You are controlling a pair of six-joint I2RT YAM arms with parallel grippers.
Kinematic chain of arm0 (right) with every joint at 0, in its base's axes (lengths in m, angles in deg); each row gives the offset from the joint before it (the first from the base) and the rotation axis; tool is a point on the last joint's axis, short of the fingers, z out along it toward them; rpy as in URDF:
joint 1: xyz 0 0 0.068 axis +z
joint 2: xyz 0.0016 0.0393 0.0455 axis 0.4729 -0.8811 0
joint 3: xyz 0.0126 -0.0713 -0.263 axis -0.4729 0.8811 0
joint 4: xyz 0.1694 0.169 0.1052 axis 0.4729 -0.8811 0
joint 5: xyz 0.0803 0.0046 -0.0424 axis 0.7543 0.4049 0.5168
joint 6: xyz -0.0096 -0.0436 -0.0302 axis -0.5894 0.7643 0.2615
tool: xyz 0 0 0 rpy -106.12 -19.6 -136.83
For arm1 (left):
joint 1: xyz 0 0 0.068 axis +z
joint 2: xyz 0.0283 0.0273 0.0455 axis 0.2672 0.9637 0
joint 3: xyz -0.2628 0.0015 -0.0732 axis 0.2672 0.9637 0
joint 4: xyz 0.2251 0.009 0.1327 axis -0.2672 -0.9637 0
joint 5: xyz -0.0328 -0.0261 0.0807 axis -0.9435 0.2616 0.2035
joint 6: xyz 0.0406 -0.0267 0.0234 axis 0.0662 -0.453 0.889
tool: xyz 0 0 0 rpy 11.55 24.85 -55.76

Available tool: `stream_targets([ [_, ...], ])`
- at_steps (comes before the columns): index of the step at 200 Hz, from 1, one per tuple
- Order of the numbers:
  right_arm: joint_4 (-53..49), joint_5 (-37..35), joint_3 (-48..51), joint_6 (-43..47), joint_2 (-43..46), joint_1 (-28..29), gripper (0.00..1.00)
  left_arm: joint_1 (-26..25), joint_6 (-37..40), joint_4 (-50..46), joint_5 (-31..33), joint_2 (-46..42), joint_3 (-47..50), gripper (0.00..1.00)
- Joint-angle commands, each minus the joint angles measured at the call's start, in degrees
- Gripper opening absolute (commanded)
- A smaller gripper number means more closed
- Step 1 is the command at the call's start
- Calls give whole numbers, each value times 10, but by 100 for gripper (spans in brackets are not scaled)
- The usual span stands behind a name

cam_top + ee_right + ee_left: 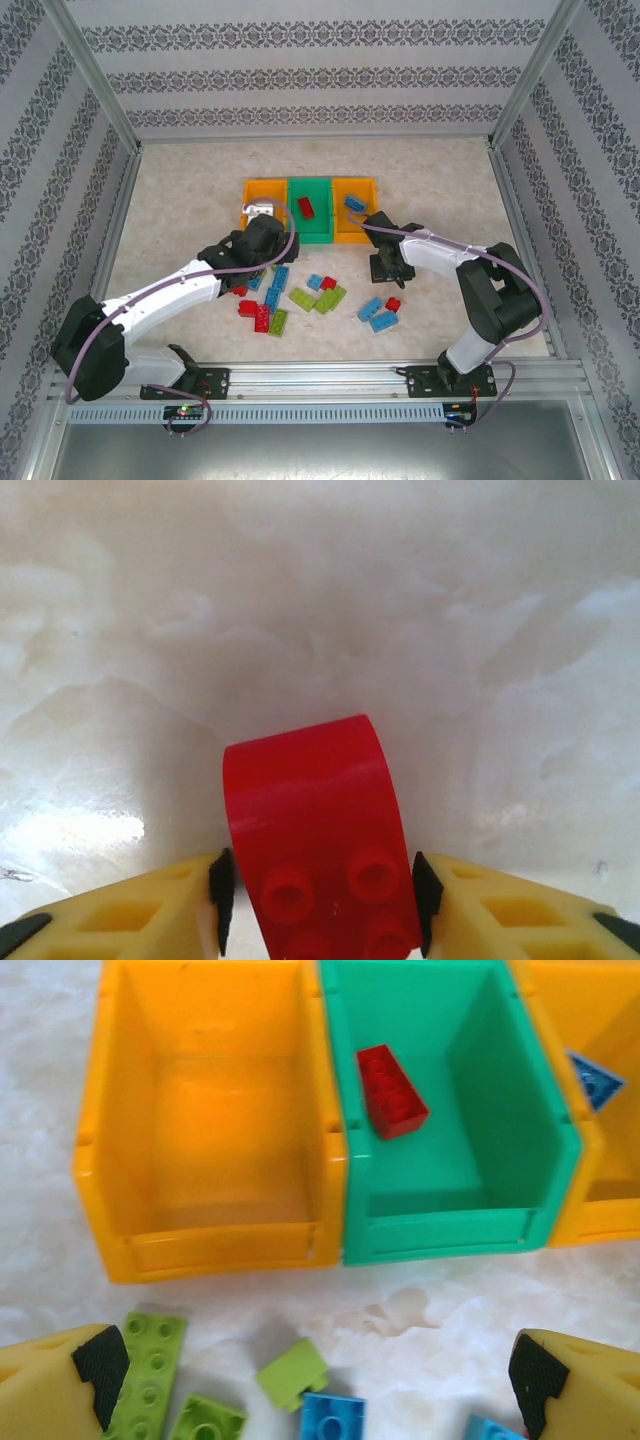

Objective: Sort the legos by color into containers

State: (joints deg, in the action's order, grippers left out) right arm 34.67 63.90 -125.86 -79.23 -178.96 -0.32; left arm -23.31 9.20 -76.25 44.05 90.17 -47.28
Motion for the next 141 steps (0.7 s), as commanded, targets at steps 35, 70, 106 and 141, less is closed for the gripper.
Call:
stream_targets([
  [35,6,-14,-30,11,62,19,30,57,-27,-49,22,-74,54,99],
  [70,62,71,-109,4,74,38,27,99,-38,-75,7,-103,82,99],
  [106,95,123,-240,4,-19,69,27,110,-46,-116,14,-111,84,99],
  [141,84,131,-358,5,-129,70,29,117,-61,-133,11,-117,93,99],
])
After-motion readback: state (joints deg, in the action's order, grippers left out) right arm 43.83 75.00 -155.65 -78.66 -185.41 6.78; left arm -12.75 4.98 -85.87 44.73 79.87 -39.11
